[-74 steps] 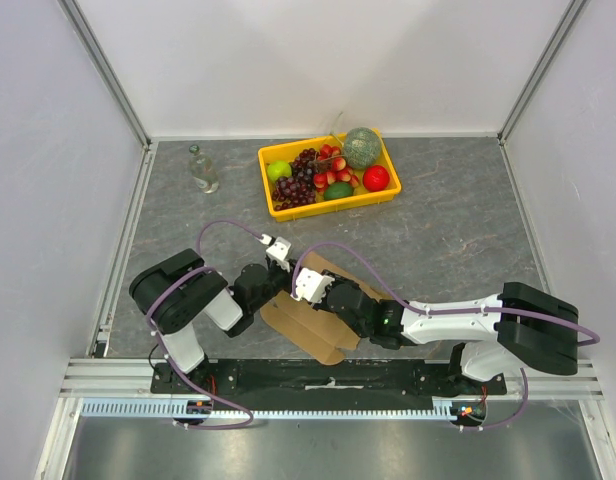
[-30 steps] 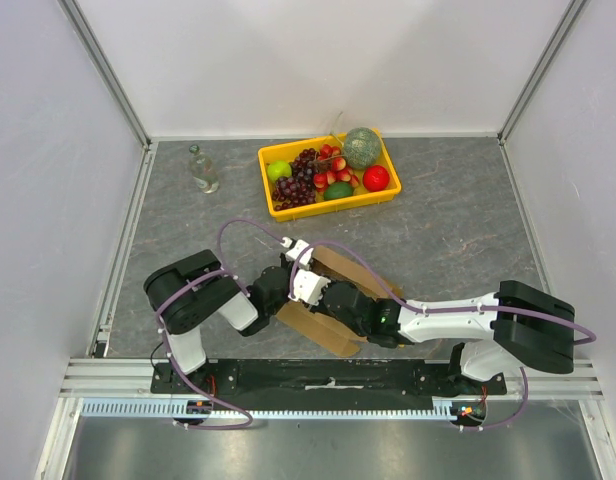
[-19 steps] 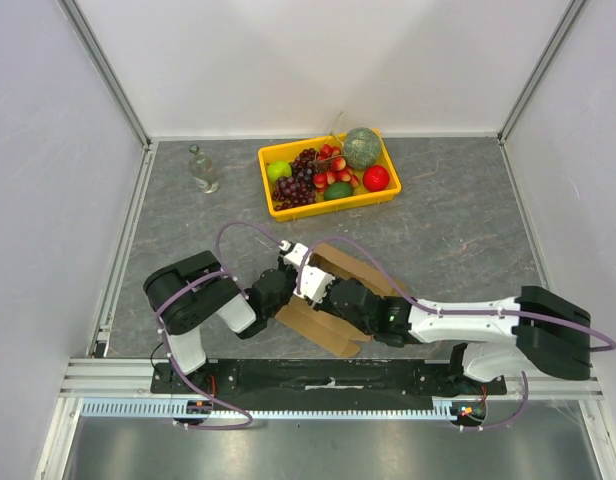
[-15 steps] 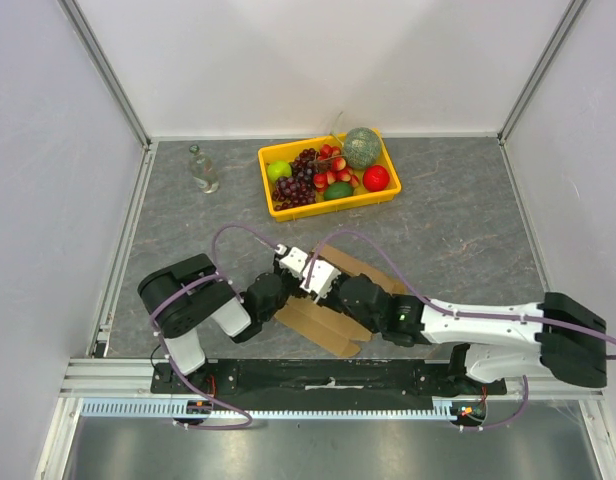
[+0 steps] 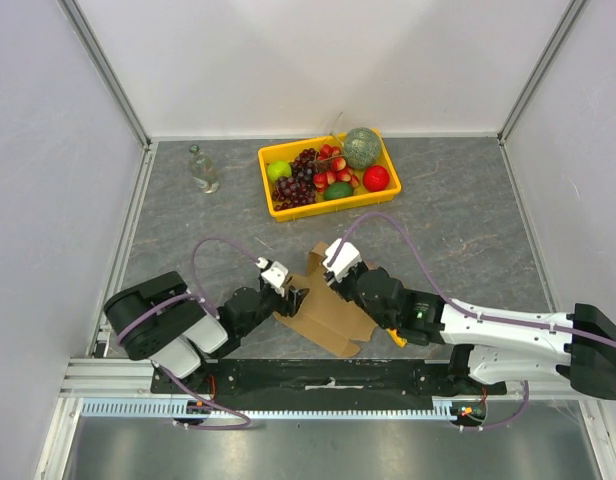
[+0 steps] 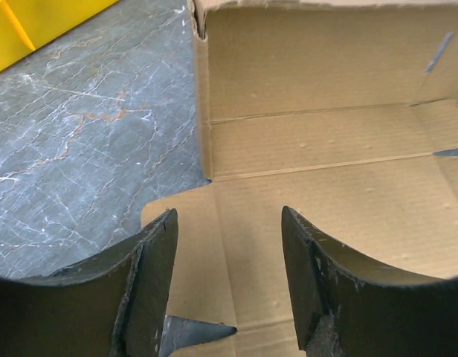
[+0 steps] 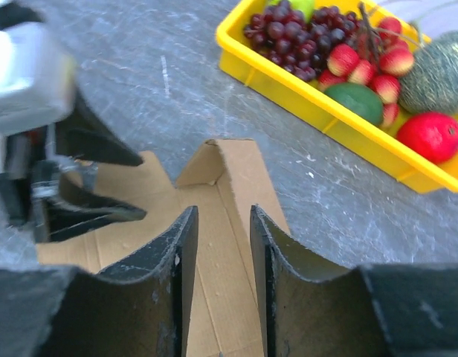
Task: Fold the paper box
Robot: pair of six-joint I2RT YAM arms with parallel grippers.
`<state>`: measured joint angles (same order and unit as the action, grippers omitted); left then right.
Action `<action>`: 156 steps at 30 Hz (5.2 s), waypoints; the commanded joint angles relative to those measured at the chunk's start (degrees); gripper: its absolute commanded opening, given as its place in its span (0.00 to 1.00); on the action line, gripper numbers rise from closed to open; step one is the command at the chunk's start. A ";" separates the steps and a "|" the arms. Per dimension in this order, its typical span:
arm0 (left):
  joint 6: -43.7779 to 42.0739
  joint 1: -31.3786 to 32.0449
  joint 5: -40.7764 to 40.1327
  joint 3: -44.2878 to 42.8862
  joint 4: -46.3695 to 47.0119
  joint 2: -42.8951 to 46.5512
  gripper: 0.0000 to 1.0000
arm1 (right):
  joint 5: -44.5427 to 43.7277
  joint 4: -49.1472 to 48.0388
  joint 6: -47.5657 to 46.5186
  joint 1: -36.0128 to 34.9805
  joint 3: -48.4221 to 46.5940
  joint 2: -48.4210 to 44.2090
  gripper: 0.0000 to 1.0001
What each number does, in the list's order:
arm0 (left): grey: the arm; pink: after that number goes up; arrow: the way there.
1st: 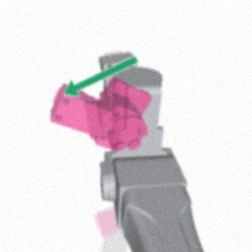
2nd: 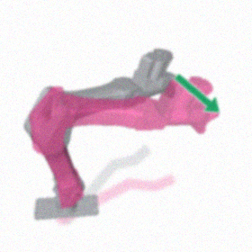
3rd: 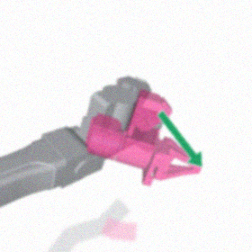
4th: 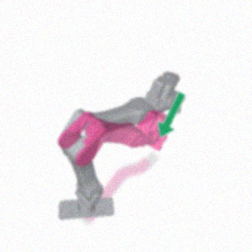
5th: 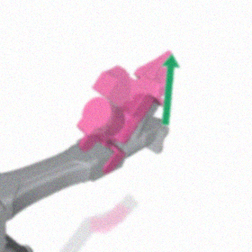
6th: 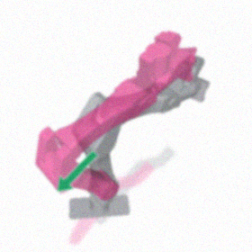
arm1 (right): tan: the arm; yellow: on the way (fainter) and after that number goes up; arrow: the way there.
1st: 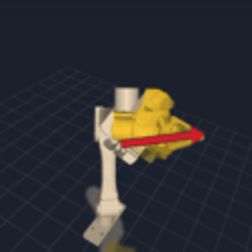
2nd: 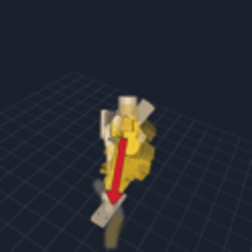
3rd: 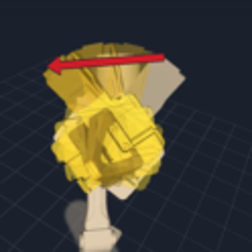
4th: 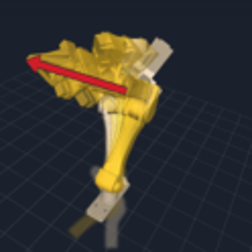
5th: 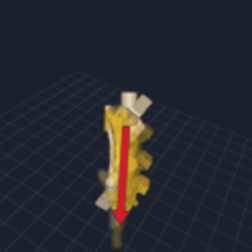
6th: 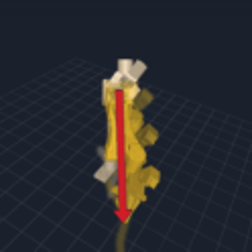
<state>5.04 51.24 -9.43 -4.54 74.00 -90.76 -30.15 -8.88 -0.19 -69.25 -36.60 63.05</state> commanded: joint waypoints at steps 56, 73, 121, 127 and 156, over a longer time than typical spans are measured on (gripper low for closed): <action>8.85 0.26 -9.11 9.19 -15.99 38.91 0.02 | 24.00 -12.03 16.80 17.31 -5.85 27.57 0.04; 9.20 0.26 -9.47 4.71 -22.48 42.68 0.02 | 17.33 -8.96 16.97 17.40 -8.13 16.86 0.33; -4.95 -6.95 42.30 -68.41 -65.73 -18.04 0.04 | -5.62 53.28 65.06 18.80 3.11 -14.09 0.39; -4.95 -7.03 42.91 -68.76 -66.79 -19.89 0.02 | -4.48 49.32 62.42 18.80 4.08 -13.30 0.31; -2.58 -13.01 30.89 -56.55 -69.43 -7.16 0.02 | -10.01 23.31 27.53 18.80 0.22 -0.66 0.00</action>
<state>0.84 38.92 25.93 -62.46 4.19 -102.96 -38.89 22.09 36.25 -50.50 -31.68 58.19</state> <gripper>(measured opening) 0.025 0.010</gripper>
